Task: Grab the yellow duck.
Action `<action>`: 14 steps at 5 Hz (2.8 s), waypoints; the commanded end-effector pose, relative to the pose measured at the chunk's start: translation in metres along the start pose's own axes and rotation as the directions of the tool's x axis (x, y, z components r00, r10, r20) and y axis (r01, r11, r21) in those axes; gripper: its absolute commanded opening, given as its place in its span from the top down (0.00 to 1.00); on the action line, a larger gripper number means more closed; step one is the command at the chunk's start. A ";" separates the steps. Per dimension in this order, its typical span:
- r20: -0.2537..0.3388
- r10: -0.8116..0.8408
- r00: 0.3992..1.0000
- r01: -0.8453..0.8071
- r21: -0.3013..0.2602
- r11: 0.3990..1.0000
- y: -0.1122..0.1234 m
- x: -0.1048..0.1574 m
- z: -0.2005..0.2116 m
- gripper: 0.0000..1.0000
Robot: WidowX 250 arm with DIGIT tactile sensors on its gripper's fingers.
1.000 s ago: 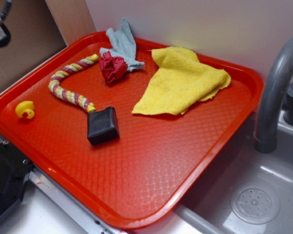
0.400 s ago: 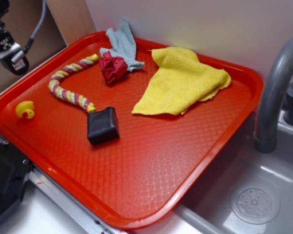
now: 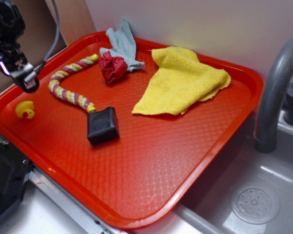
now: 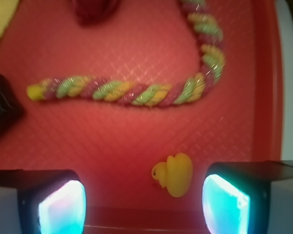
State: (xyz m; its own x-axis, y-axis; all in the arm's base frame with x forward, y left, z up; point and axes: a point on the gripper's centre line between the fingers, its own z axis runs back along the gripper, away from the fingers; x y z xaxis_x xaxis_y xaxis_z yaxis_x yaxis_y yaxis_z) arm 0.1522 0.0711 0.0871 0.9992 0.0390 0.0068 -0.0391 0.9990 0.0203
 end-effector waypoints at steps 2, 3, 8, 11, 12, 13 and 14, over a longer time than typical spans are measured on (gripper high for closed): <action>-0.088 -0.006 0.996 0.020 0.159 0.987 0.019 -0.014 -0.050 0.00; -0.104 0.013 0.994 0.006 0.180 0.984 0.026 -0.012 -0.060 0.00; -0.091 0.000 0.996 0.019 0.211 0.977 0.020 -0.012 -0.065 1.00; 0.127 0.072 0.989 -0.074 0.014 0.997 -0.046 0.017 0.074 1.00; 0.139 0.110 0.984 -0.099 -0.084 0.992 -0.066 0.009 0.126 1.00; 0.147 0.164 0.975 -0.146 -0.125 0.981 -0.068 0.009 0.147 1.00; 0.123 0.155 0.980 -0.131 -0.183 0.974 -0.059 0.018 0.136 1.00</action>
